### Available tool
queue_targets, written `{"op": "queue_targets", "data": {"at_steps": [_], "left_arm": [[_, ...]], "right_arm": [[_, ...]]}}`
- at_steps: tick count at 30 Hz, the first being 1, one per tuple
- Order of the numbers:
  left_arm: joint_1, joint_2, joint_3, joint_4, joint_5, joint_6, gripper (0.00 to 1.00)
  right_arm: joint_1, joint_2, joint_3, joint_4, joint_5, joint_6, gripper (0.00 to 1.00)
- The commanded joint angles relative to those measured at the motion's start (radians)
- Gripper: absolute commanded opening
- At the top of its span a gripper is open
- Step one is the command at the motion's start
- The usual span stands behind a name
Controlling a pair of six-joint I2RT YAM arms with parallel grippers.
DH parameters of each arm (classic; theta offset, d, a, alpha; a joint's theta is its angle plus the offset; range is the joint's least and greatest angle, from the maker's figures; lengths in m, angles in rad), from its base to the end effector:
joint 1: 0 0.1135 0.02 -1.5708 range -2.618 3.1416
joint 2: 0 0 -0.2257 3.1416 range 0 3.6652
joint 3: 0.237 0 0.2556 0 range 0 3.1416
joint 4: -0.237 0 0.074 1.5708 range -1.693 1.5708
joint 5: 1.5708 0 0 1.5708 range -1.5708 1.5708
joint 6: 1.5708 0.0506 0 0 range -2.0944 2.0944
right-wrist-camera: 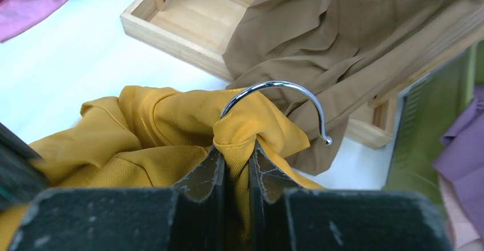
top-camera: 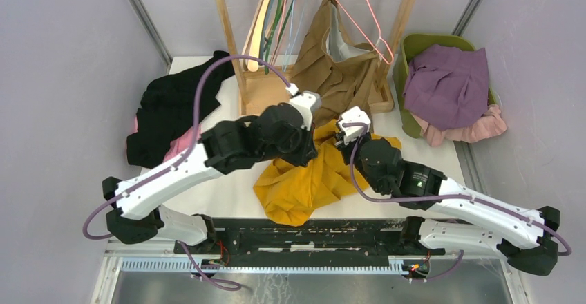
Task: Place the skirt on the hanger
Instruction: Hang the skirt on the hanger.
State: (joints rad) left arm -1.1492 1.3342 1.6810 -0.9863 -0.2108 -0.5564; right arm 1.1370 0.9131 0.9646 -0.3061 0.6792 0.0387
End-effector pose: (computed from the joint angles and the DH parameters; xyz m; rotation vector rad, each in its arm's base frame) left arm 0.1240 -0.2506 0.4001 0.5514 2.2215 -0.7059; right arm 0.1284 0.2015 0.3363 -0.4945 1.7034 0.2305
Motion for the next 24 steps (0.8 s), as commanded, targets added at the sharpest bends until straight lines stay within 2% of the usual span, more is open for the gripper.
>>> {"op": "queue_targets", "data": {"at_steps": [1, 6, 10, 20, 24], "left_arm": [[0.003, -0.018, -0.17, 0.344, 0.15, -0.016, 0.03], [0.0, -0.074, -0.442, 0.583, 0.148, -0.04, 0.03], [-0.004, -0.126, -0.586, 0.701, 0.131, -0.054, 0.16], [-0.015, -0.193, -0.819, 0.831, 0.131, -0.044, 0.41], [-0.017, -0.231, -0.863, 0.854, 0.136, -0.034, 0.44]], "right_arm": [[0.006, -0.019, -0.077, 0.142, -0.036, 0.095, 0.01], [0.006, -0.065, -0.205, 0.213, -0.062, 0.188, 0.01], [0.006, -0.098, -0.281, 0.242, -0.088, 0.251, 0.01], [0.006, -0.148, -0.451, 0.34, -0.155, 0.378, 0.01], [0.006, -0.15, -0.474, 0.365, -0.179, 0.383, 0.01]]}}
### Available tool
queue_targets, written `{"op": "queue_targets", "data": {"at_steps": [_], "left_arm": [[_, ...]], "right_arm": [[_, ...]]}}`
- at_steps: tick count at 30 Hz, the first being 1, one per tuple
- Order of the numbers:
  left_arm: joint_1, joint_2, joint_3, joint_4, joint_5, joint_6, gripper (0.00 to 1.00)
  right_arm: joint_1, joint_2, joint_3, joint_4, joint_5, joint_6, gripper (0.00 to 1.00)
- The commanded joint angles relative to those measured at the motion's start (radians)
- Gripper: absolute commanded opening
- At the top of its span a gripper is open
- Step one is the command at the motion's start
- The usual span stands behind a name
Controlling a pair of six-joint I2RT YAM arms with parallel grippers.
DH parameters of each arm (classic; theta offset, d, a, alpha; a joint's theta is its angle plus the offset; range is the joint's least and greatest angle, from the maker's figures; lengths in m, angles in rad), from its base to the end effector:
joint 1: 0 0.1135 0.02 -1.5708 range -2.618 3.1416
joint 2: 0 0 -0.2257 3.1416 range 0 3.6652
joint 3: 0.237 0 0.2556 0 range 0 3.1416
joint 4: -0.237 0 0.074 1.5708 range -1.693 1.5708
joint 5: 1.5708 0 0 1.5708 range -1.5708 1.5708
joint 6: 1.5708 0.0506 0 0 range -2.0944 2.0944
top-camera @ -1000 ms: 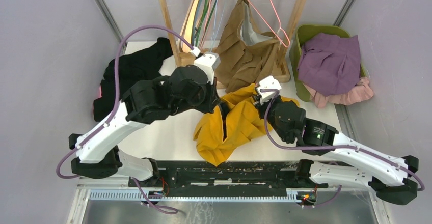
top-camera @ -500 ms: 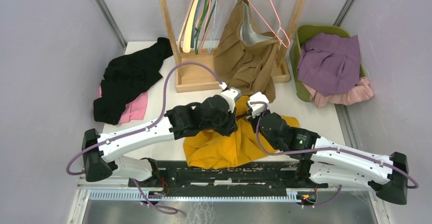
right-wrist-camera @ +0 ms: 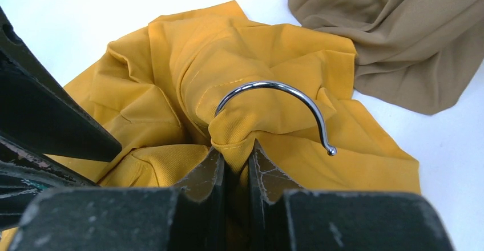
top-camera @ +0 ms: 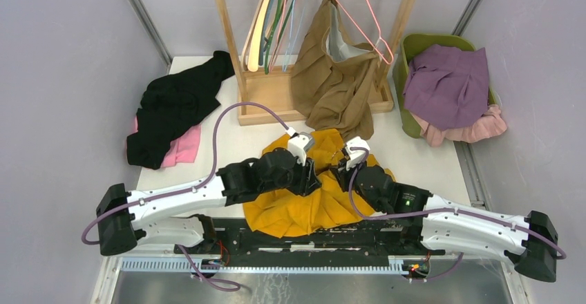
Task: Place the skirt on the hanger
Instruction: Hang the skirt on the hanger.
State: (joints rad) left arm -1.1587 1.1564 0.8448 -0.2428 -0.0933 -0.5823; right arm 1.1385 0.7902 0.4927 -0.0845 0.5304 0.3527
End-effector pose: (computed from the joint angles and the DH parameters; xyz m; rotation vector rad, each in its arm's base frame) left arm 0.1204 -0.2636 0.2356 0.5877 2.1898 -0.8972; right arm 0.1177 0.1940 0.2145 -0.4046 1.8858 0.4914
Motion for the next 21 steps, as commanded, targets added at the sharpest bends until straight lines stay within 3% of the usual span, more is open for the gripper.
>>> {"op": "queue_targets", "data": {"at_steps": [1, 4, 8, 11, 18, 21], "left_arm": [[-0.006, -0.062, -0.033, 0.103, 0.015, -0.004, 0.45], [-0.007, -0.098, -0.041, 0.063, -0.003, -0.008, 0.55], [-0.008, -0.165, -0.032, -0.01, -0.027, -0.02, 0.87], [-0.006, -0.218, -0.02, -0.088, -0.082, -0.04, 1.0], [-0.007, -0.199, 0.031, -0.379, -0.252, -0.155, 0.99], [-0.007, -0.142, 0.006, -0.398, -0.265, -0.149, 0.99]], "right_arm": [[0.004, -0.029, -0.006, 0.152, -0.036, 0.068, 0.01], [0.004, -0.039, -0.011, 0.156, -0.041, 0.068, 0.01], [0.004, -0.048, -0.016, 0.157, -0.047, 0.063, 0.01], [0.004, -0.052, -0.018, 0.155, -0.049, 0.063, 0.01], [0.004, -0.055, -0.02, 0.149, -0.054, 0.063, 0.01], [0.004, -0.057, -0.019, 0.15, -0.061, 0.063, 0.01]]}}
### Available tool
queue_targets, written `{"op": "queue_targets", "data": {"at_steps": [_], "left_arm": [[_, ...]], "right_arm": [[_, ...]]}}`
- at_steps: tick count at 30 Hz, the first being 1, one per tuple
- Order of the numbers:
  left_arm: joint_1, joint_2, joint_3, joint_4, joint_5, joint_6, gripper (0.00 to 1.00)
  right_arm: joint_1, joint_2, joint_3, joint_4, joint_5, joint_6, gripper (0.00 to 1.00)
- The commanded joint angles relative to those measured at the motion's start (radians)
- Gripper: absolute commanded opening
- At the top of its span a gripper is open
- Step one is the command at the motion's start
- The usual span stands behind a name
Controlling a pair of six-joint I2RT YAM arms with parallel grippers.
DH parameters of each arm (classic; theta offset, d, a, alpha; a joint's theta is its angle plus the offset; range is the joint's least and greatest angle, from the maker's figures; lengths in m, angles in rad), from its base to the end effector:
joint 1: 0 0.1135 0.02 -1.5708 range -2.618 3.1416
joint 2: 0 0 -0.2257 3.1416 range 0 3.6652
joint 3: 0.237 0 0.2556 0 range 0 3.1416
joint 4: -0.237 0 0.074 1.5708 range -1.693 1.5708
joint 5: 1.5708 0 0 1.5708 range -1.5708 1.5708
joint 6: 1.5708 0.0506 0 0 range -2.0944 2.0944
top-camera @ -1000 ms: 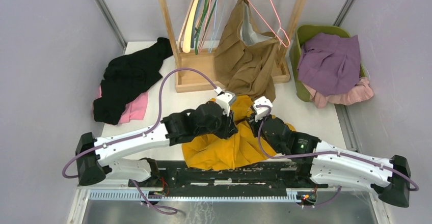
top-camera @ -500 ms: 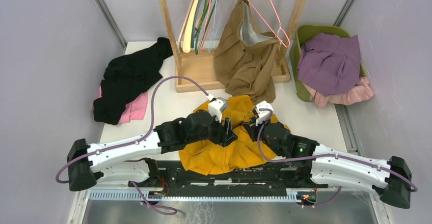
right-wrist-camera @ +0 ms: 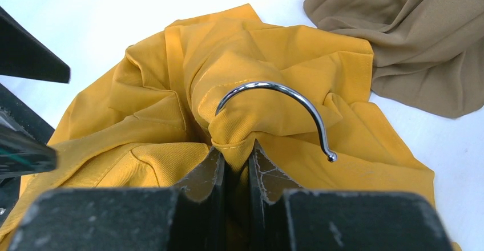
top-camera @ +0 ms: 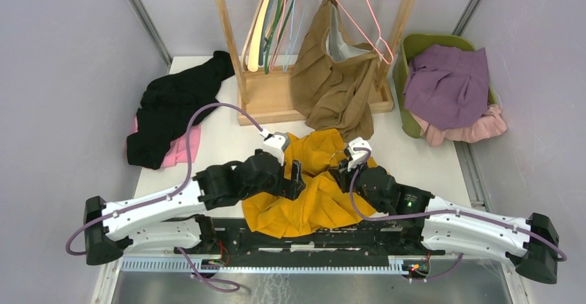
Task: Place the skirt on the hanger
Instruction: Hang the skirt on the hanger.
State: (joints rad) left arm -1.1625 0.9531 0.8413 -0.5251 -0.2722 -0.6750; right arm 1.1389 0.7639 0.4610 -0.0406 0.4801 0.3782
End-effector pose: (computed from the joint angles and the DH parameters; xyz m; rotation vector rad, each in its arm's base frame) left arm 0.1084 -0.2163 0.2564 0.3963 2.2438 -0.7220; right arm 0.1150 0.1936 0.2128 -0.3986 1.8738 0.5793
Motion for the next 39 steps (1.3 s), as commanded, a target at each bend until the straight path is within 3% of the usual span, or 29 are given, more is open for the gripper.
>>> {"op": "queue_targets", "data": {"at_steps": [1, 14, 27, 30, 39], "left_arm": [[-0.003, 0.078, -0.003, -0.105, -0.077, -0.05, 1.0], [-0.003, 0.109, -0.06, 0.087, 0.008, 0.068, 0.92], [-0.026, 0.222, -0.013, 0.23, 0.059, 0.214, 0.87], [-0.026, 0.247, -0.018, 0.245, 0.066, 0.224, 0.73], [-0.026, 0.295, 0.04, 0.211, 0.077, 0.242, 0.18]], "right_arm": [[0.004, -0.031, 0.014, 0.104, -0.011, 0.038, 0.01], [0.004, -0.044, 0.018, 0.098, -0.036, 0.042, 0.01], [0.004, 0.011, 0.043, 0.142, -0.117, 0.043, 0.01], [0.004, 0.009, 0.044, 0.149, -0.133, 0.044, 0.01], [0.004, 0.016, 0.068, 0.144, -0.166, 0.045, 0.01]]}}
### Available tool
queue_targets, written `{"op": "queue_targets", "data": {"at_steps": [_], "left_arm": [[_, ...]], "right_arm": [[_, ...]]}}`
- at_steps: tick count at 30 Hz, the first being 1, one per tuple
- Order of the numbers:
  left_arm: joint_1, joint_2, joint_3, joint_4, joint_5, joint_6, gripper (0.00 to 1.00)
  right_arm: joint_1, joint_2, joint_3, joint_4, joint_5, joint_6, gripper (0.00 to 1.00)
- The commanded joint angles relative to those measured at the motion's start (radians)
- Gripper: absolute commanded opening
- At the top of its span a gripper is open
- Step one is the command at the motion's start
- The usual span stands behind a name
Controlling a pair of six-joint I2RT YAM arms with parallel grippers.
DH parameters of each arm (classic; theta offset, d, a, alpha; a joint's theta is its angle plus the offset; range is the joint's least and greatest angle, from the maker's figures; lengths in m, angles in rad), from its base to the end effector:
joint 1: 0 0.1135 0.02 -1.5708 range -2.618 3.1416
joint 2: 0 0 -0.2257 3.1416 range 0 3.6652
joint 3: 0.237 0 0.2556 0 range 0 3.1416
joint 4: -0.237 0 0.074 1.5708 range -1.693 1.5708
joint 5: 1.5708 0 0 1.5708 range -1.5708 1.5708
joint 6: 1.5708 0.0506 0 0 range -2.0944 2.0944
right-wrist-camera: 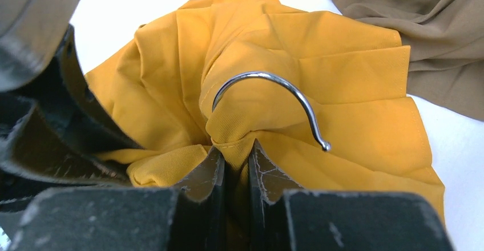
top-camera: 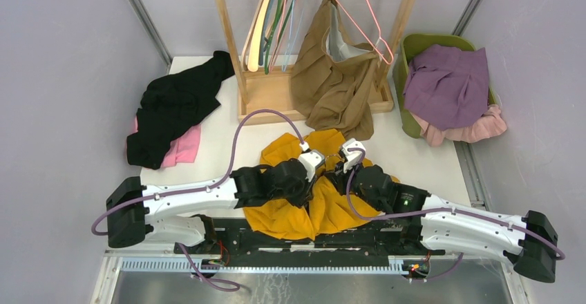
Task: Place the skirt on the hanger
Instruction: Hang the skirt on the hanger.
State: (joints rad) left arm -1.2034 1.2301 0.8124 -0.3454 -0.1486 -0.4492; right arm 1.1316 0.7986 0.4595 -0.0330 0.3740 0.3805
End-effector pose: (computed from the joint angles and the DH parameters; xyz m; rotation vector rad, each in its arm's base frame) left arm 0.1096 -0.2639 0.1946 0.8180 2.2739 -0.6373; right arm 0.1144 0.2000 0.2051 -0.4819 1.9112 0.6471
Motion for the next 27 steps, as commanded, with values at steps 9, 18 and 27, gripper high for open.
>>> {"op": "queue_targets", "data": {"at_steps": [9, 18, 27], "left_arm": [[0.015, -0.058, 0.085, -0.057, -0.053, 0.005, 0.47], [0.015, -0.184, 0.121, -0.103, -0.05, -0.014, 0.74], [0.011, -0.24, 0.153, -0.478, -0.035, -0.237, 0.81]], "right_arm": [[0.011, -0.025, 0.087, 0.096, -0.027, 0.038, 0.01], [0.011, -0.014, 0.073, 0.107, -0.025, 0.042, 0.01], [0.011, -0.067, 0.075, 0.045, 0.026, 0.026, 0.01]]}}
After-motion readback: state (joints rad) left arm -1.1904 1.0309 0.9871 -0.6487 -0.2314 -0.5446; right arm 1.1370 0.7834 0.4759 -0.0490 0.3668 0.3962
